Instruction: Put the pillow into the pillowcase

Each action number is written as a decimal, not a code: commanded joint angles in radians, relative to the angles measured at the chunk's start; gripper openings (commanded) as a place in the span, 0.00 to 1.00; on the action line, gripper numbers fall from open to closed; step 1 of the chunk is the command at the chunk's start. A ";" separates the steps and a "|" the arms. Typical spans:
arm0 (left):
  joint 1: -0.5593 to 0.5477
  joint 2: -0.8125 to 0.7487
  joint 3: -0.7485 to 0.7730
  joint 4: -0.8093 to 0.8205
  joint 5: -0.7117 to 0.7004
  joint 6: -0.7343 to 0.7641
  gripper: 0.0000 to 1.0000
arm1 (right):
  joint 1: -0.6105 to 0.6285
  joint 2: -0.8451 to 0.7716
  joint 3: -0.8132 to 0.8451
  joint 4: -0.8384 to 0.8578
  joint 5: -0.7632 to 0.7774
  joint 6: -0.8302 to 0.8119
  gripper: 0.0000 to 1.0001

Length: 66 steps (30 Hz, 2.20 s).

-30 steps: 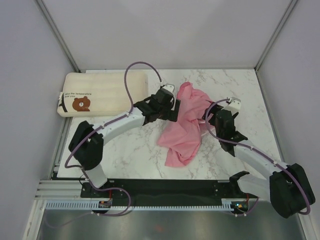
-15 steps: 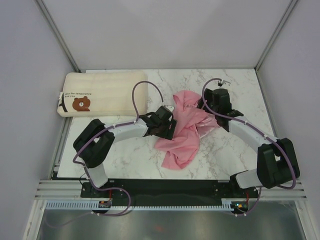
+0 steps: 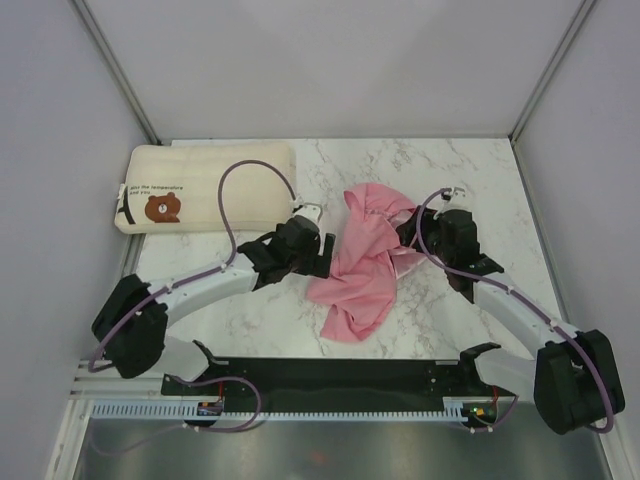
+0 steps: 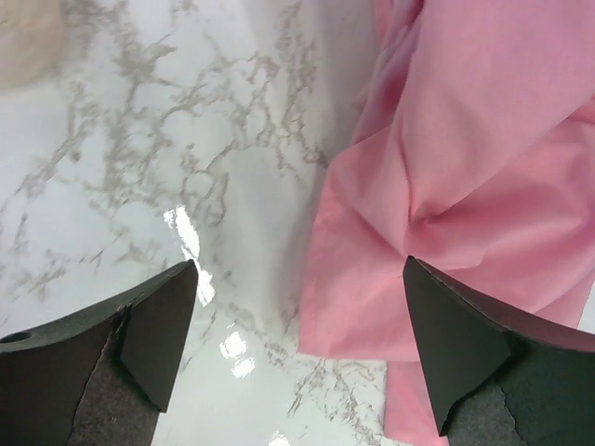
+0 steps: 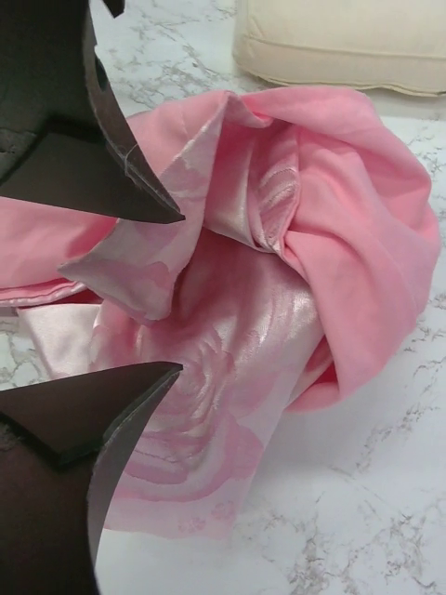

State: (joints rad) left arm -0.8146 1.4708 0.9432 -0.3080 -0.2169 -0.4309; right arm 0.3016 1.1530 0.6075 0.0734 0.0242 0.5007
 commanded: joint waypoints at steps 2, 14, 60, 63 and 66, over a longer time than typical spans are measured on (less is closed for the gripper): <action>0.002 -0.199 -0.099 0.017 -0.162 -0.086 1.00 | -0.001 -0.090 -0.074 0.129 -0.069 -0.014 0.68; 0.000 -0.417 -0.356 0.168 -0.276 -0.043 1.00 | 0.016 -0.205 -0.213 0.313 -0.089 -0.050 0.73; -0.574 -0.043 -0.226 0.492 -0.120 0.460 0.93 | 0.116 -0.177 0.531 -0.491 0.095 -0.004 0.00; -0.577 0.092 -0.143 0.422 -0.143 0.457 0.91 | 0.116 -0.188 0.525 -0.491 0.103 -0.004 0.00; -0.575 0.201 -0.064 0.342 -0.238 0.440 0.90 | 0.116 -0.200 0.517 -0.492 0.108 -0.007 0.00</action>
State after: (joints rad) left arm -1.3872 1.5898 0.8028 0.1150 -0.3088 -0.0269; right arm 0.4152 0.9798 1.0855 -0.4278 0.1062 0.4862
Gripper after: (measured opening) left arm 0.905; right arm 0.014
